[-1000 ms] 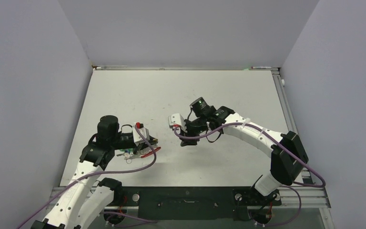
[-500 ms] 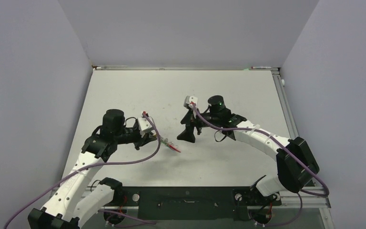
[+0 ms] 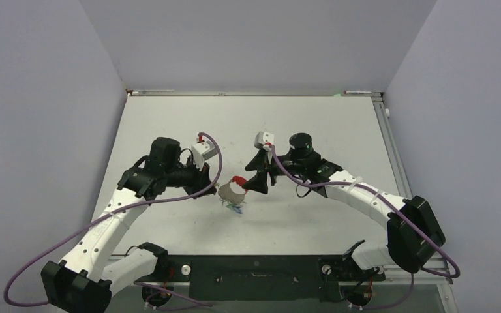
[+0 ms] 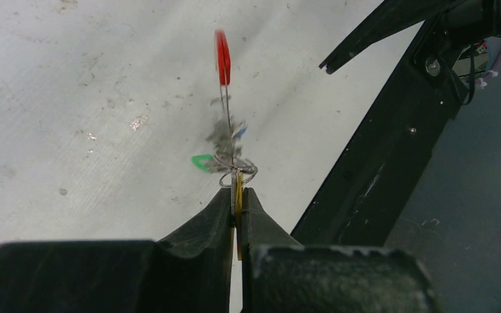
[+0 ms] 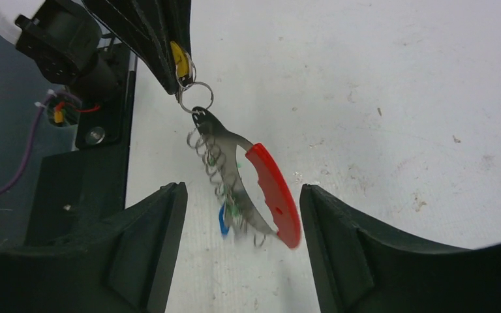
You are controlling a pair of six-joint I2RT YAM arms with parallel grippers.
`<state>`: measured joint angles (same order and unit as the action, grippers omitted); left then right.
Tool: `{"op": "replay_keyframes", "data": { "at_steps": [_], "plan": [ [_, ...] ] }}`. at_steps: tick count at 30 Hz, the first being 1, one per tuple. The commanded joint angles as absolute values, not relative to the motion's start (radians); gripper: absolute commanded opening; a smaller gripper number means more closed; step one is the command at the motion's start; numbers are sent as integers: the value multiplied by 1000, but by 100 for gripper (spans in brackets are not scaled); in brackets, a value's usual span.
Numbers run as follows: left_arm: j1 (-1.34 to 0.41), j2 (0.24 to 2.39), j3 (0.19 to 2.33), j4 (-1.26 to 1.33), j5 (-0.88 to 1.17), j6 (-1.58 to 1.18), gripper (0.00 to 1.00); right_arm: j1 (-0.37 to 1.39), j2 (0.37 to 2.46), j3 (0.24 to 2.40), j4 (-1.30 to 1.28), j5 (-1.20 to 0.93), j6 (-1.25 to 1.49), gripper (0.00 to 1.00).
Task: Remove the keys from the keyring
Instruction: Pick up the key from the keyring.
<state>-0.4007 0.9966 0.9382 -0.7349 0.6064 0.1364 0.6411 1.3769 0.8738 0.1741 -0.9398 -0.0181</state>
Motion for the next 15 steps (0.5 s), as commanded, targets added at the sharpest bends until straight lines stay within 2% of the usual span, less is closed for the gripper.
{"op": "replay_keyframes", "data": {
  "at_steps": [1, 6, 15],
  "plan": [
    [-414, 1020, 1019, -778, 613, 29, 0, 722, 1311, 886, 125, -806, -188, 60],
    [-426, 1051, 1048, -817, 651, -48, 0, 807, 1286, 866, 143, -690, -284, 47],
    [-430, 1087, 1073, -862, 706, -128, 0, 883, 1274, 811, 256, -681, -294, 36]
  ]
}}
